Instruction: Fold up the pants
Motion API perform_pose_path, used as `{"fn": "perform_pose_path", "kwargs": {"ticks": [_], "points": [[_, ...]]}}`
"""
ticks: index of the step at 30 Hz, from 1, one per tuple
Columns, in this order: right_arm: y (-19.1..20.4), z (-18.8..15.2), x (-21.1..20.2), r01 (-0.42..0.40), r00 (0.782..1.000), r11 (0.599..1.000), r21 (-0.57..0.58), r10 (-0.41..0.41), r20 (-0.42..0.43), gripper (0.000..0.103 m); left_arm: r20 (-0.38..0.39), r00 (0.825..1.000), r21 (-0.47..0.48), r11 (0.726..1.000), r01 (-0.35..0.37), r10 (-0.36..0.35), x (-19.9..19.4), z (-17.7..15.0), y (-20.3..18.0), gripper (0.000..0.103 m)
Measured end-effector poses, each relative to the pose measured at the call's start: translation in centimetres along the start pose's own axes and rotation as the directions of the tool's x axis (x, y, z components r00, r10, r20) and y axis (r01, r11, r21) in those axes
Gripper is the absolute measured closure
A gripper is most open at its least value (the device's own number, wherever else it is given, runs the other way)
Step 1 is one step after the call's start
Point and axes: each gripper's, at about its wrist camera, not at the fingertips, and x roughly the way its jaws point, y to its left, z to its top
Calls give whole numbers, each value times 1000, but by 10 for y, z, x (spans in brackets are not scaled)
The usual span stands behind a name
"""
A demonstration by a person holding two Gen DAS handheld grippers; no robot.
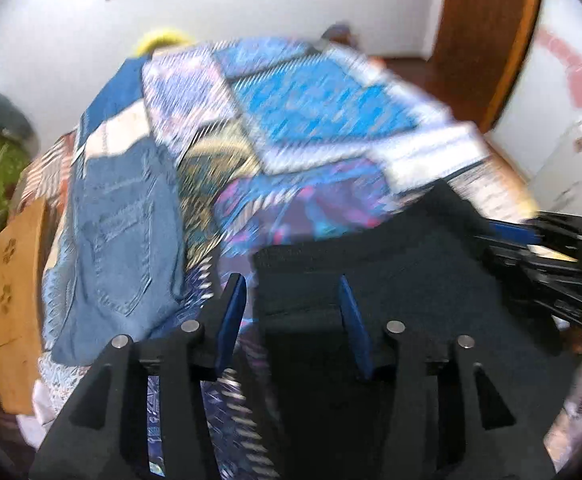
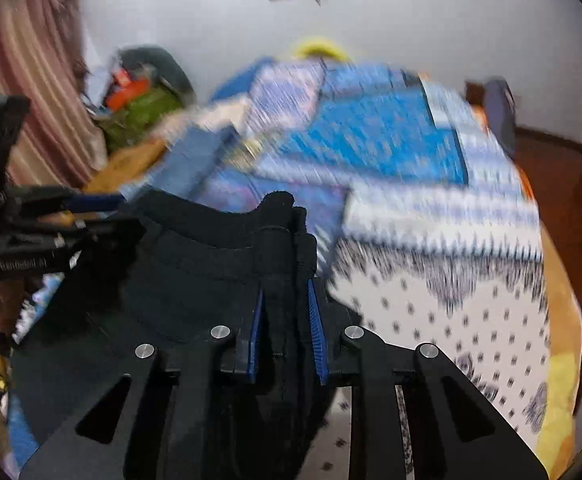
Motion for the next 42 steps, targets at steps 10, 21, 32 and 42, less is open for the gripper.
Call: {"fn": "perform_pose_path", "kwargs": {"ticks": [10, 21, 32, 42], "points": [[18, 8, -33, 2, 1000, 1000, -26, -2, -2, 72, 95, 992, -51, 995, 88, -83, -57, -7, 22, 53], [84, -49, -26, -82, 991, 984, -160, 63, -121, 53, -9, 1000, 107, 994, 31, -30, -50, -85, -38, 46], [58, -96, -77, -83, 991, 994, -74, 75, -110, 55, 8, 996, 2, 996, 92, -92, -86, -148, 3, 30], [25, -111, -100, -75, 990, 996, 46, 80, -120, 47, 2, 996, -39, 995, 92, -92, -109, -162, 18, 29]]}}
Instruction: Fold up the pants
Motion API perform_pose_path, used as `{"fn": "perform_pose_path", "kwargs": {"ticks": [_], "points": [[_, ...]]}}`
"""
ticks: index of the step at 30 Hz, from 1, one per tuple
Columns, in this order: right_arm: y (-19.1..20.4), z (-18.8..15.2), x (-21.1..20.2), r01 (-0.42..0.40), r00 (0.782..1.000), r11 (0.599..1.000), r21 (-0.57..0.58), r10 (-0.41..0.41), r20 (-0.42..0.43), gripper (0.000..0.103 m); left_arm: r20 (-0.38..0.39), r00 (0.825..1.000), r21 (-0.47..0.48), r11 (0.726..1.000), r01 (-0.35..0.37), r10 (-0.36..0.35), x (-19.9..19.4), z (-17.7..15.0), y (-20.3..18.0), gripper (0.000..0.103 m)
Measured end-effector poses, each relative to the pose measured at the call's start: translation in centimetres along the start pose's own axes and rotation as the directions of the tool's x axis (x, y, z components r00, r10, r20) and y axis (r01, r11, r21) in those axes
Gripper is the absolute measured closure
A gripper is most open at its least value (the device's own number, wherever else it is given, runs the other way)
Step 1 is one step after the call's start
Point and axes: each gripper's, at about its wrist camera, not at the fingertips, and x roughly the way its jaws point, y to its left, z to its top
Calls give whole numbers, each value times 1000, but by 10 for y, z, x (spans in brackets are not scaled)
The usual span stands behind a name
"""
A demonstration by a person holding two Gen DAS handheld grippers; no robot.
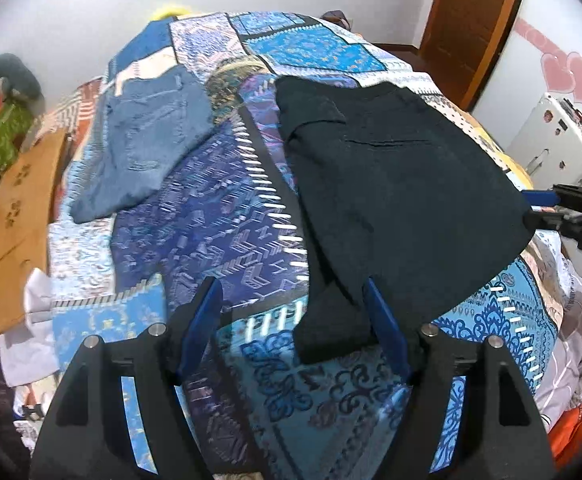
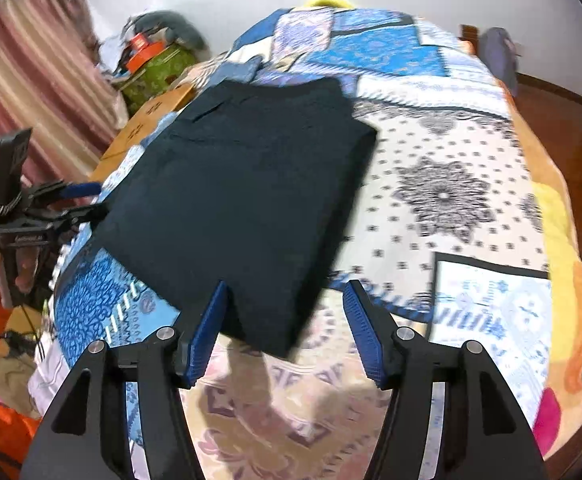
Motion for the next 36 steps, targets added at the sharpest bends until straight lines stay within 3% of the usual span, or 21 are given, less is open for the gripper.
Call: {"fn": "perform_pose_path", "kwargs": {"ticks": [7, 11, 15, 18, 22, 25, 28, 30, 31, 33, 36], "points": [[-24, 28, -2, -1, 997, 993, 119, -8, 72, 45, 36, 997, -62, 995, 75, -73, 6, 44, 4, 29], [-29, 39, 26, -21, 999, 990, 141, 15, 43, 43, -47, 989, -94, 987, 133, -138, 49, 68, 4, 29], [-44, 42, 56, -119, 992, 964, 239, 123, -2, 32, -102, 964, -174, 959, 225, -245, 82, 81, 12, 28], [-54, 47, 69, -188, 979, 936, 297, 202, -19, 27, -119, 950, -170, 949, 266, -288, 92, 90, 11, 26], [-54, 59, 78, -214, 972, 934, 286, 233, -35, 25, -141, 922, -170, 926, 336, -361, 103, 100, 5, 25], [-51, 65, 85, -235, 965, 929, 287, 257, -44, 26, -127, 914, -193, 913, 358, -386, 111, 107, 0, 25], [-50, 73, 89, -236, 961, 929, 286, 267, -74, 30, -137, 908, -208, 907, 365, -397, 117, 114, -1, 25], [-53, 79, 91, -247, 951, 920, 304, 290, -105, 40, -145, 900, -234, 898, 373, -412, 119, 118, 1, 25], [-54, 81, 90, -261, 943, 911, 318, 311, -116, 53, -145, 897, -247, 893, 375, -417, 119, 120, 2, 27], [-53, 85, 89, -272, 936, 903, 332, 328, -125, 64, -141, 903, -253, 897, 363, -406, 117, 122, 1, 29], [-38, 87, 77, -232, 957, 938, 258, 268, -114, 76, -120, 920, -225, 913, 340, -372, 107, 120, -6, 39]]}}
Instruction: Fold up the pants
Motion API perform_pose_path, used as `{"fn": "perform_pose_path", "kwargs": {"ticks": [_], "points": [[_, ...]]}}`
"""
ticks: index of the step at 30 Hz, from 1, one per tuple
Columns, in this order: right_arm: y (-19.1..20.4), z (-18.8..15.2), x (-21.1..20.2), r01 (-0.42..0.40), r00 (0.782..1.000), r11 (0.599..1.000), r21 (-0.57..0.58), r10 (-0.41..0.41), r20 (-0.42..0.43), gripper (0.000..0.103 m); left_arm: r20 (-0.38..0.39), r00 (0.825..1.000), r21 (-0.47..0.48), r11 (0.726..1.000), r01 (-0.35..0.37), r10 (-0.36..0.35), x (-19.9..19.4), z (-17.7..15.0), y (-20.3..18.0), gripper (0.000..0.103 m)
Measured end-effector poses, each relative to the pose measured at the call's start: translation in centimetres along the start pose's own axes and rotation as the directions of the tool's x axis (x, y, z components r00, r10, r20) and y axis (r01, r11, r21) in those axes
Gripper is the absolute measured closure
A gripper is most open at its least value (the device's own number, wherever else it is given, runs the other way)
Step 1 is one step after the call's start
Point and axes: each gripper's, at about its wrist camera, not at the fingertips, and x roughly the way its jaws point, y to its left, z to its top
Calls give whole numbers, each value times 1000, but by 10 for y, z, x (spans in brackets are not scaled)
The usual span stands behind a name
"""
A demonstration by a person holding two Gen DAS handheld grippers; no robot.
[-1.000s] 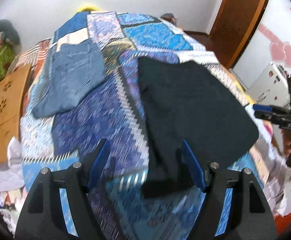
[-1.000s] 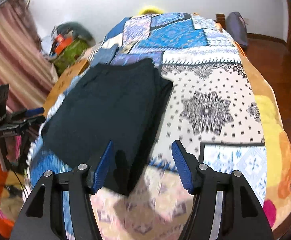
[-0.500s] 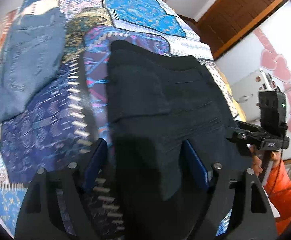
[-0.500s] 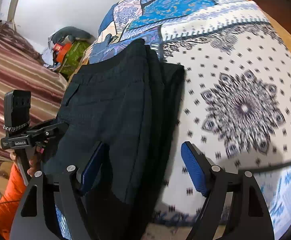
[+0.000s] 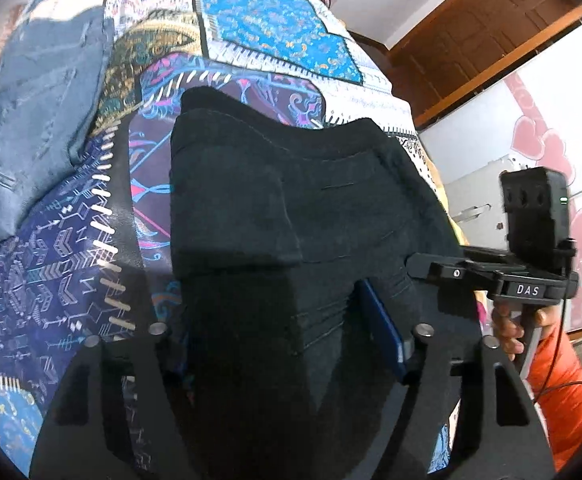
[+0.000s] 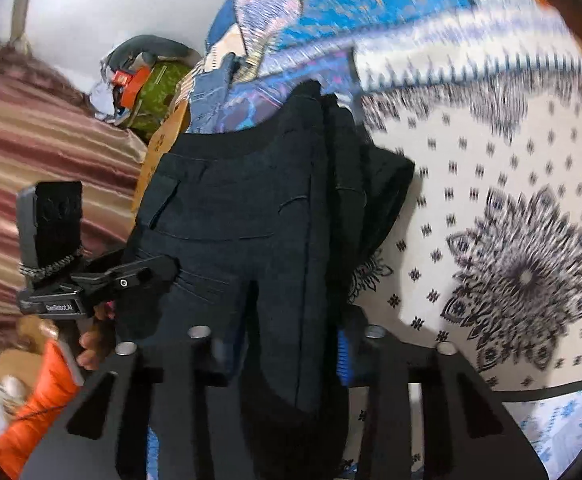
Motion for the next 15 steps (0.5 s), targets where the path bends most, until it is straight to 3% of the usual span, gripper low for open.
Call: {"fn": "perform_pose_path", "kwargs": {"ticks": [2, 3, 6, 10, 15], "points": [[13, -4, -7, 38, 999, 998, -54, -36, 34, 80, 25, 999, 16, 1000, -21, 21, -10, -5, -6, 56], [18, -6, -11, 47, 998, 997, -68, -44, 49, 81, 38, 999, 24, 999, -33, 32, -16, -7, -9, 72], [38, -13, -23, 58, 995, 991, -118, -48, 86, 82, 82, 996, 41, 999, -28, 24, -41, -19, -17, 75], [69, -22, -40, 78, 989, 977, -199, -51, 139, 83, 159, 984, 109, 989, -100, 82, -66, -35, -36, 77], [109, -17, -54, 84, 980, 961, -264, -32, 197, 83, 273, 954, 146, 975, -167, 122, -109, -48, -49, 77]]}}
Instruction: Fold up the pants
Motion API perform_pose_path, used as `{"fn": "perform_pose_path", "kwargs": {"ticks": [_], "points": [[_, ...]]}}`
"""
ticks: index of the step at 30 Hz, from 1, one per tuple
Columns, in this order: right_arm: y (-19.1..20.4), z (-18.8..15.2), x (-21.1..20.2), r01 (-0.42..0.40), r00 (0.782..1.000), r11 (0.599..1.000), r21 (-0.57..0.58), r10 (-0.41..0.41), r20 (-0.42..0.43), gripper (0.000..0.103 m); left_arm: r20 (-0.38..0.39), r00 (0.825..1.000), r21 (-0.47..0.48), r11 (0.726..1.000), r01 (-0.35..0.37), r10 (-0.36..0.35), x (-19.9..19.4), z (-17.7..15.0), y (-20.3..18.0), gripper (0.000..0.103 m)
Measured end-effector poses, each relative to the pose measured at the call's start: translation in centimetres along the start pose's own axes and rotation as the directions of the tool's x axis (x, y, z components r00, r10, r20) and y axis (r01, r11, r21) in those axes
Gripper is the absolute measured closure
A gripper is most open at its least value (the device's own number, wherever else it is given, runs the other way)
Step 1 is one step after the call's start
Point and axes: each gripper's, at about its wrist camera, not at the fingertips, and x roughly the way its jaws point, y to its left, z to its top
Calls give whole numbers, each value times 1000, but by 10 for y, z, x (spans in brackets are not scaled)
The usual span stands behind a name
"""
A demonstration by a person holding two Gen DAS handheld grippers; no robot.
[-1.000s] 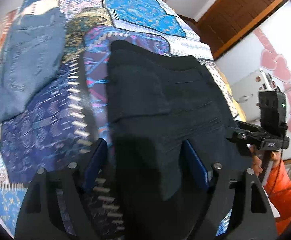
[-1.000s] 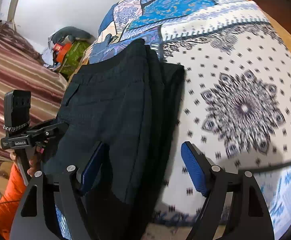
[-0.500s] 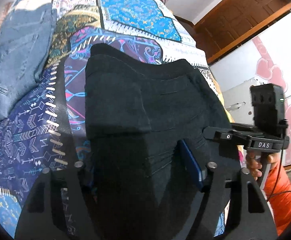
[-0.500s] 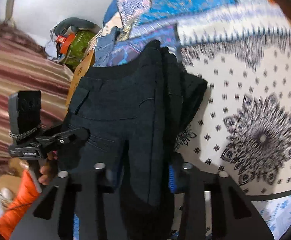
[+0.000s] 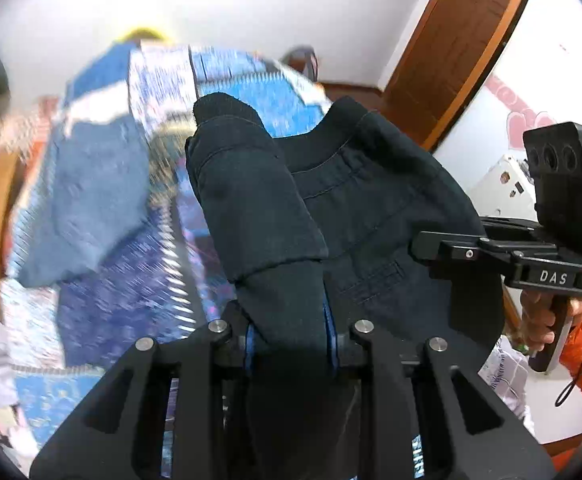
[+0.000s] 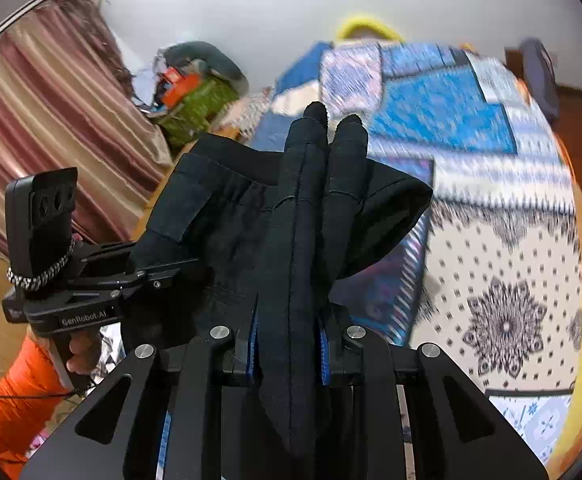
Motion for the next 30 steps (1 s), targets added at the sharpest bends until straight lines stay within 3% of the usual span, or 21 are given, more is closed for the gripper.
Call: {"fn": "perform_pose_path", "kwargs": {"ticks": [5, 12, 16, 20, 25, 30], "points": [[36, 32, -8, -30, 997, 998, -57, 35, 74, 83, 134, 990, -9, 999, -33, 34, -55, 19, 19, 77], [87, 92, 14, -89, 981, 986, -139, 111, 159, 83, 268, 953, -50, 990, -129, 138, -106, 59, 67, 77], [102, 126, 42, -134, 972, 980, -145, 158, 175, 83, 309, 931, -88, 981, -175, 194, -117, 83, 106, 77], [110, 156, 81, -140, 970, 976, -170, 169, 176, 83, 312, 923, -135, 972, -191, 224, -106, 105, 149, 77], [102, 182, 135, -123, 979, 978, -170, 147, 142, 83, 285, 915, -183, 953, -240, 285, -66, 126, 200, 77], [74, 198, 203, -81, 991, 988, -131, 93, 92, 83, 223, 932, -198, 949, -244, 286, 0, 133, 251, 77]]}}
